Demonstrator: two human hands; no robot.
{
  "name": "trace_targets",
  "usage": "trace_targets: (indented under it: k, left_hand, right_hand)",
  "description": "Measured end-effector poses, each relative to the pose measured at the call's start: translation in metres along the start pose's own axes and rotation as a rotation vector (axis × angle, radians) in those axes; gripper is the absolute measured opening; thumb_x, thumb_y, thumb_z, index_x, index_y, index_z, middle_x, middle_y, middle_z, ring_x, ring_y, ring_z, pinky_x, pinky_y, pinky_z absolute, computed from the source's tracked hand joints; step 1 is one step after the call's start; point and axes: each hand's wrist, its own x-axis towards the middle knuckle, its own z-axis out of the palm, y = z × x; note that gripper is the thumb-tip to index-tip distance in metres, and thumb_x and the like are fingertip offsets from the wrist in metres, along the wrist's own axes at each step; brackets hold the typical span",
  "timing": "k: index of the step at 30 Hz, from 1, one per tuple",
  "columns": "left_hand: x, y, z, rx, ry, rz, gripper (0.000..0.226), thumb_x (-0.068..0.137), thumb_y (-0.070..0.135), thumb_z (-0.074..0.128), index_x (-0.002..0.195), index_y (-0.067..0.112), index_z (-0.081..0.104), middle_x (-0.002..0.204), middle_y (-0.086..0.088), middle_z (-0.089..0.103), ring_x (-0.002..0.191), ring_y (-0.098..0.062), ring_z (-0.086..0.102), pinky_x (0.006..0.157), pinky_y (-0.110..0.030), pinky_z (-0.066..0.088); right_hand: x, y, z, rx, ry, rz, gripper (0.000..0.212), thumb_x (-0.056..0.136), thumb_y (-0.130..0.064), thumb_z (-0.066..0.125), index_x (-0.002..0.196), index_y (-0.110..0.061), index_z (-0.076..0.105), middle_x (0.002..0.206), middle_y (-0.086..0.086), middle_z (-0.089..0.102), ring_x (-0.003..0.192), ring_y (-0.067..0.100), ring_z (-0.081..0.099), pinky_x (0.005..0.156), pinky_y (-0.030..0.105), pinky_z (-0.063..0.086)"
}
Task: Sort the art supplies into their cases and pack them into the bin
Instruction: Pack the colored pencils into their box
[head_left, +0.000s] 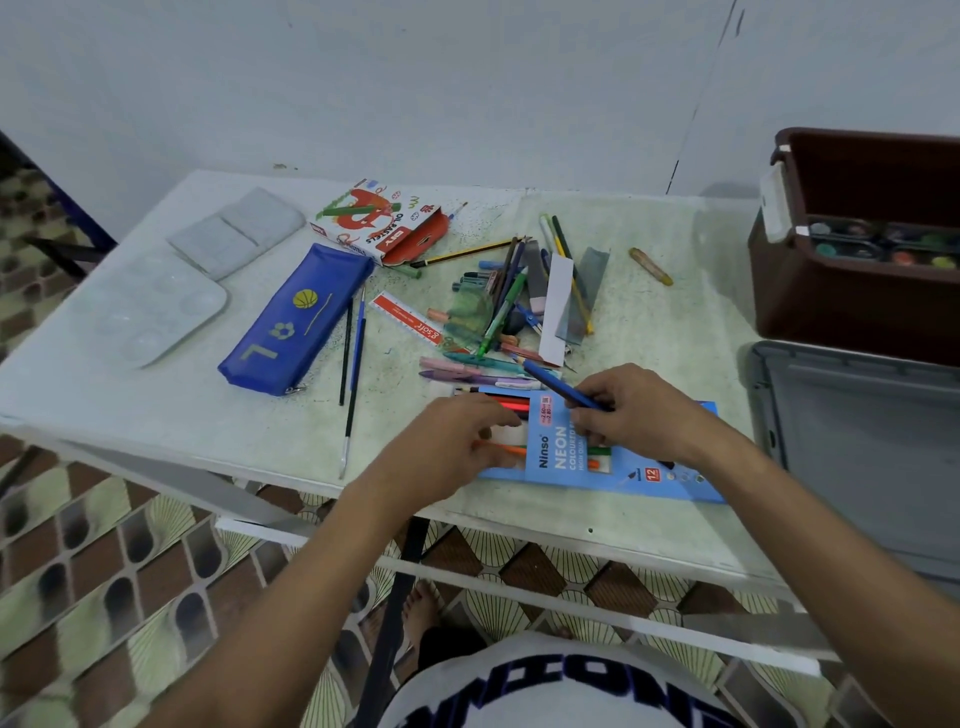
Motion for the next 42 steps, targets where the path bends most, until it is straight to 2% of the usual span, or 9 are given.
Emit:
trace_targets:
  k: [3, 7, 12, 16, 20, 28, 34, 37, 42]
  left_hand:
    - [-0.006, -0.012, -0.016, 0.030, -0.037, -0.026, 0.035, 0.086, 0.028, 0.070, 0.119, 0.019, 0.067, 0.116, 0.007, 0.063, 0.101, -0.008, 0.057, 0.086, -0.019, 0.043]
    - [-0.007, -0.023, -0.021, 0.173, -0.151, -0.048, 0.023, 0.090, 0.031, 0.064, 0.110, 0.025, 0.072, 0.104, 0.006, 0.066, 0.095, -0.014, 0.058, 0.086, -0.037, 0.047]
    - [-0.006, -0.011, -0.009, 0.201, -0.240, -0.013, 0.028, 0.096, 0.040, 0.052, 0.121, 0.041, 0.063, 0.109, 0.010, 0.054, 0.102, -0.009, 0.046, 0.083, -0.035, 0.026]
    - [-0.007, -0.018, -0.017, 0.084, -0.217, -0.088, 0.029, 0.097, 0.030, 0.052, 0.124, 0.033, 0.061, 0.114, 0.010, 0.054, 0.105, -0.011, 0.051, 0.097, -0.039, 0.036]
    - [-0.007, -0.016, -0.016, 0.215, -0.270, -0.066, 0.021, 0.095, 0.032, 0.054, 0.112, 0.034, 0.067, 0.108, 0.012, 0.057, 0.102, -0.010, 0.050, 0.091, -0.038, 0.034]
    - [-0.007, -0.019, -0.008, 0.020, -0.230, -0.064, 0.015, 0.091, 0.034, 0.061, 0.099, 0.043, 0.070, 0.101, 0.018, 0.054, 0.092, 0.001, 0.050, 0.097, -0.041, 0.036]
    - [0.000, -0.002, -0.021, 0.094, 0.354, 0.016, 0.026, 0.089, 0.035, 0.064, 0.112, 0.023, 0.065, 0.109, 0.006, 0.059, 0.100, -0.012, 0.055, 0.092, -0.036, 0.034]
    - [0.009, 0.008, -0.021, 0.274, 0.198, 0.075, 0.048, 0.092, 0.047, 0.055, 0.134, 0.024, 0.052, 0.136, 0.005, 0.050, 0.126, -0.015, 0.041, 0.098, -0.036, 0.024]
    - [0.020, 0.001, -0.019, 0.226, 0.029, 0.088, 0.028, 0.096, 0.035, 0.052, 0.120, 0.027, 0.065, 0.084, 0.005, 0.064, 0.079, -0.018, 0.056, 0.085, -0.044, 0.043]
  right_hand:
    - [0.001, 0.001, 0.000, 0.007, -0.006, -0.006, 0.015, 0.091, -0.021, 0.061, 0.102, -0.013, 0.069, 0.084, -0.003, 0.071, 0.076, 0.017, 0.069, 0.079, 0.040, 0.057]
    - [0.001, 0.000, -0.002, 0.050, -0.024, -0.008, 0.015, 0.092, -0.020, 0.060, 0.102, -0.012, 0.069, 0.082, -0.005, 0.071, 0.071, 0.015, 0.069, 0.076, 0.038, 0.059]
    - [0.002, -0.001, -0.002, 0.044, -0.028, -0.001, 0.016, 0.091, -0.021, 0.060, 0.103, -0.012, 0.068, 0.082, -0.006, 0.070, 0.069, 0.012, 0.068, 0.073, 0.034, 0.059]
    - [0.002, 0.001, -0.002, 0.065, -0.027, 0.008, 0.016, 0.092, -0.020, 0.060, 0.105, -0.014, 0.068, 0.082, -0.004, 0.071, 0.071, 0.013, 0.069, 0.076, 0.035, 0.059]
    - [0.002, 0.000, -0.002, 0.069, -0.030, 0.009, 0.017, 0.092, -0.019, 0.060, 0.106, -0.015, 0.067, 0.082, -0.003, 0.071, 0.072, 0.015, 0.069, 0.076, 0.034, 0.059]
    - [0.000, -0.003, -0.004, 0.012, -0.023, -0.023, 0.018, 0.093, -0.022, 0.058, 0.106, -0.015, 0.068, 0.084, -0.006, 0.070, 0.077, 0.015, 0.066, 0.075, 0.037, 0.057]
    - [0.002, -0.013, -0.006, -0.318, 0.027, -0.215, 0.022, 0.092, -0.021, 0.059, 0.111, -0.020, 0.070, 0.097, 0.004, 0.070, 0.079, 0.019, 0.061, 0.074, 0.036, 0.051]
    - [0.004, -0.018, 0.000, -0.407, 0.085, -0.288, 0.025, 0.091, -0.020, 0.059, 0.115, -0.021, 0.069, 0.098, 0.004, 0.067, 0.085, 0.020, 0.058, 0.075, 0.041, 0.051]
    - [0.008, -0.016, 0.010, -0.399, 0.174, -0.364, 0.022, 0.089, -0.016, 0.058, 0.106, -0.019, 0.072, 0.085, 0.005, 0.063, 0.076, 0.022, 0.054, 0.069, 0.041, 0.047]
